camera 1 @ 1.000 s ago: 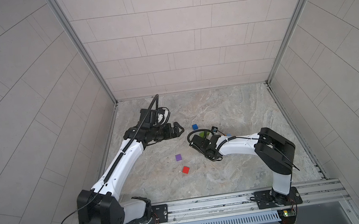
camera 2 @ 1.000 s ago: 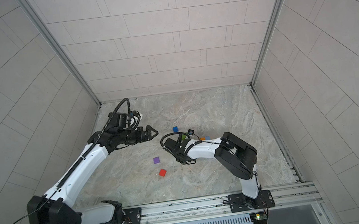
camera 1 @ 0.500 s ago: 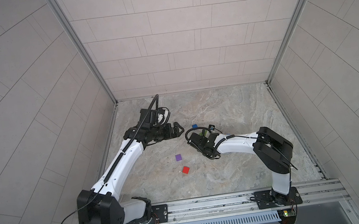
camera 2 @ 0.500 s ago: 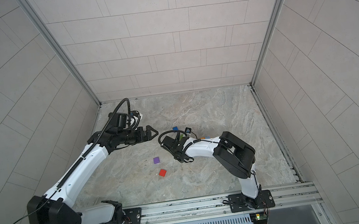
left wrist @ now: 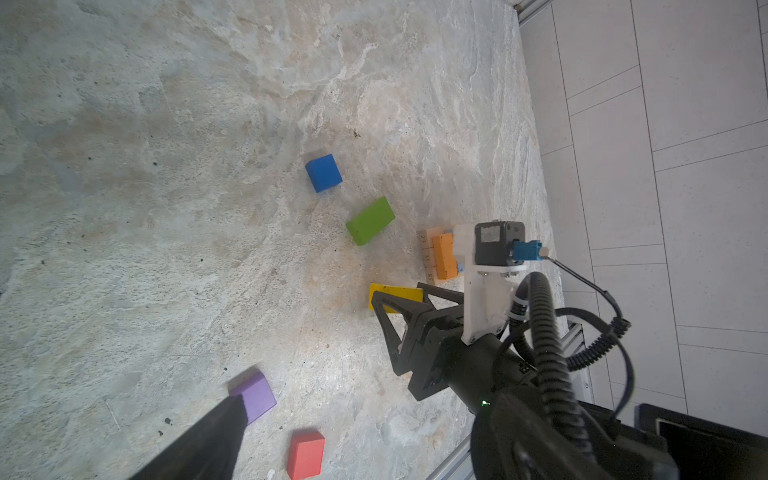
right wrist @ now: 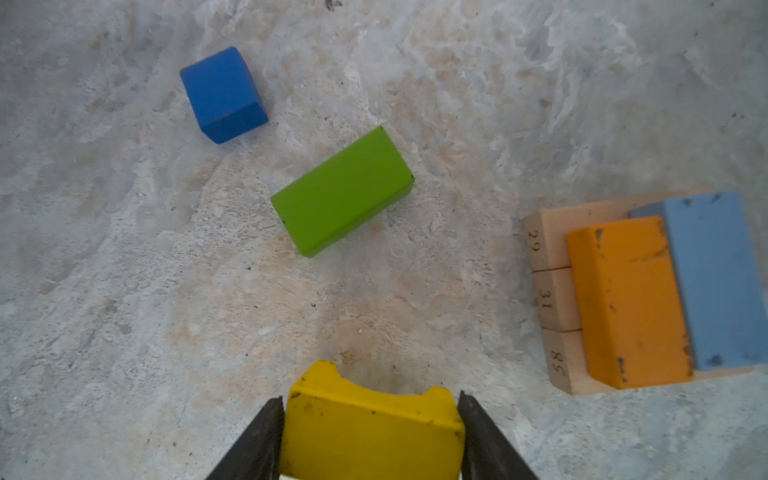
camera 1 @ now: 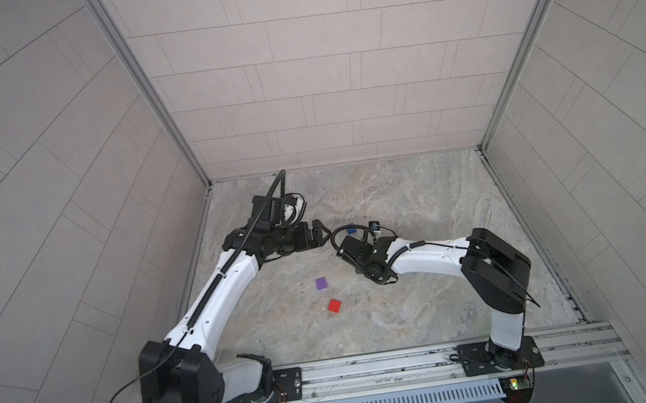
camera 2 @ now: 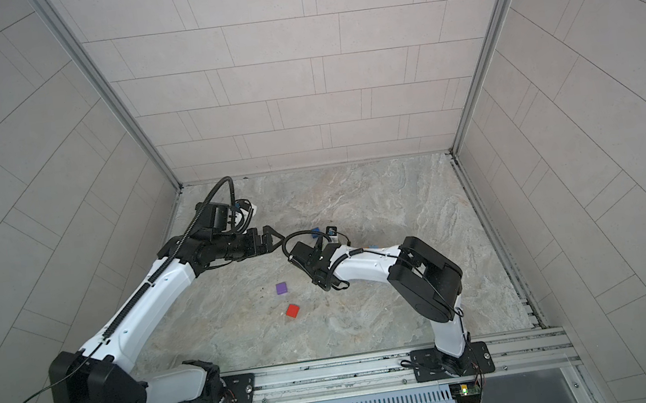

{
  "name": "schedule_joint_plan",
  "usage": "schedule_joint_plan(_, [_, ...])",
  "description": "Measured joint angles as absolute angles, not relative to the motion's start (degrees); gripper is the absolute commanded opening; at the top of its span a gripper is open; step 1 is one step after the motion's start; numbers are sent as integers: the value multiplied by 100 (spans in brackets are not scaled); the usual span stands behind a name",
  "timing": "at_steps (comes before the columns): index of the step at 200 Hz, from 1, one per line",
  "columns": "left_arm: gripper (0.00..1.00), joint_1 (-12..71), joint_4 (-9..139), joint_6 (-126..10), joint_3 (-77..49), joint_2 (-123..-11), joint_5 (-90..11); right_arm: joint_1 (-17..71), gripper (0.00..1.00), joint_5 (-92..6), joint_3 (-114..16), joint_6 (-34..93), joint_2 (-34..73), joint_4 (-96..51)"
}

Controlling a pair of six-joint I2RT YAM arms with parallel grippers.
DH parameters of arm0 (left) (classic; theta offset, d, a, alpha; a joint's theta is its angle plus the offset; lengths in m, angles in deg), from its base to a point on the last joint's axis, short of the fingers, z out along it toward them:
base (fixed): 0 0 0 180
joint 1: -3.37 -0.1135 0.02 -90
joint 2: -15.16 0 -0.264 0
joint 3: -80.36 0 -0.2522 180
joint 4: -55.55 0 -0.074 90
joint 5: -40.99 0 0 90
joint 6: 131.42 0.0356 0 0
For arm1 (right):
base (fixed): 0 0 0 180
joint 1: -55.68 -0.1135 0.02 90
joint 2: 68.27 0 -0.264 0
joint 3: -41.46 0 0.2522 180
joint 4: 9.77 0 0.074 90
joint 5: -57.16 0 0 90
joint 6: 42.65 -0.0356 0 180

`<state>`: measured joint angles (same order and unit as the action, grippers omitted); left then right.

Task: Build the wood block tower
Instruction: 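Carry the yellow arch block over the wood stack with the right gripper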

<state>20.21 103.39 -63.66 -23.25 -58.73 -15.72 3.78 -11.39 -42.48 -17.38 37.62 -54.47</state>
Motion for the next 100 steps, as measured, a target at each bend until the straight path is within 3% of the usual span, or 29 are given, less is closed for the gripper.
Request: schedule_joint_plan(100, [100, 2018, 10444, -6357, -2764, -5783, -1270, 1318, 50, -1661, -4057, -51, 2488, -5675])
